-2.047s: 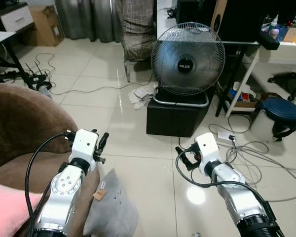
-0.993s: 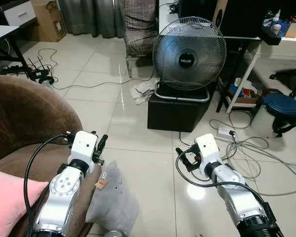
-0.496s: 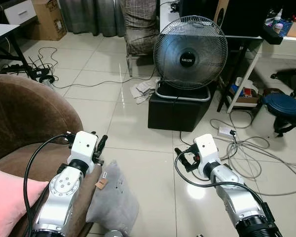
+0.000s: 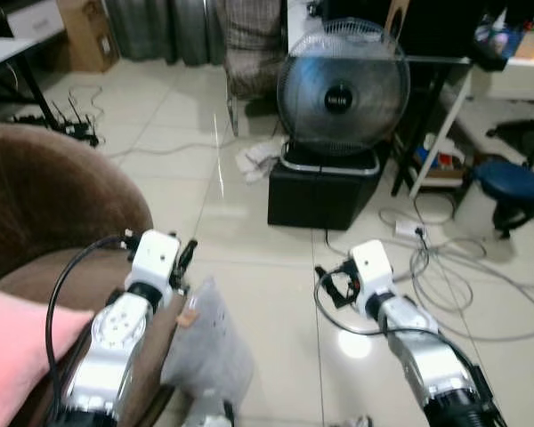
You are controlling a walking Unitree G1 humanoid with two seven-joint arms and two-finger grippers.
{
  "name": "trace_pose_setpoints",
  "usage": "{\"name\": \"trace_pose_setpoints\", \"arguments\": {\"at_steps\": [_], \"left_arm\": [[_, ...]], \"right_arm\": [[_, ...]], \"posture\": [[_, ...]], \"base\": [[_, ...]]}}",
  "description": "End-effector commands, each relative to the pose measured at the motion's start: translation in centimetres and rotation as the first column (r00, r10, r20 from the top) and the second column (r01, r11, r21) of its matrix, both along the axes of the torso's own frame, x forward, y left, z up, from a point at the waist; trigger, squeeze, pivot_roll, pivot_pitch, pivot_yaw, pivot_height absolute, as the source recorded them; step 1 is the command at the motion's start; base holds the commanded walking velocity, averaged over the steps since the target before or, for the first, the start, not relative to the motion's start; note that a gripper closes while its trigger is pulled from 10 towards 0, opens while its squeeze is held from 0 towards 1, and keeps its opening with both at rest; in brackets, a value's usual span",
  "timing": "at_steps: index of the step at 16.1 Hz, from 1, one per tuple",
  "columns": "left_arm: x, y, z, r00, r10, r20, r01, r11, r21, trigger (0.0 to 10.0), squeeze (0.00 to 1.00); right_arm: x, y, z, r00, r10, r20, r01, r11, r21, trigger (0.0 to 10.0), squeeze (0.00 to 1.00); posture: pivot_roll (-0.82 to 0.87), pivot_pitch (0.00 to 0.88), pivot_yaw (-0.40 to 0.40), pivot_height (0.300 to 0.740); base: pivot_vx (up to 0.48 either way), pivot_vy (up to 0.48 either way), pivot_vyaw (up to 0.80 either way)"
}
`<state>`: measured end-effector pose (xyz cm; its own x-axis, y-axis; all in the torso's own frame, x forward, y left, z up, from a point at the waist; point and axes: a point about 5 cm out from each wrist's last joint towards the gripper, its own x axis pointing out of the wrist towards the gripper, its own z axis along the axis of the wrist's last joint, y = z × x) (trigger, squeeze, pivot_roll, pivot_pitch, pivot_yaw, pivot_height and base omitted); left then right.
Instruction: Move the pillow to the sofa from floor
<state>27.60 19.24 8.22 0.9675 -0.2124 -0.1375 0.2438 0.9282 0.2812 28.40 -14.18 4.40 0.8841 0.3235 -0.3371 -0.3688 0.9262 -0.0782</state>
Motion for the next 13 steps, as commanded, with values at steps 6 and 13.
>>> {"name": "trace_pose_setpoints", "arguments": {"at_steps": [6,13], "left_arm": [[1.5,-0.5,1.1,0.998,-0.06,0.014,0.059,0.997,0.042,10.0,0.0],[1.2,-0.6,0.5,0.999,-0.052,-0.01,0.052,0.998,0.038,10.0,0.0]], "right_arm": [[-0.7,-0.8,-0.6,0.992,-0.123,-0.017,0.124,0.992,0.032,10.0,0.0],[-1.2,-0.9,-0.7,0.992,-0.123,-0.03,0.124,0.992,0.026,10.0,0.0]], "posture": [[0.06,0.0,0.092,0.66],[0.07,0.0,0.075,0.66]], "base": [[0.0,0.0,0.0],[0.0,0.0,0.0]]}}
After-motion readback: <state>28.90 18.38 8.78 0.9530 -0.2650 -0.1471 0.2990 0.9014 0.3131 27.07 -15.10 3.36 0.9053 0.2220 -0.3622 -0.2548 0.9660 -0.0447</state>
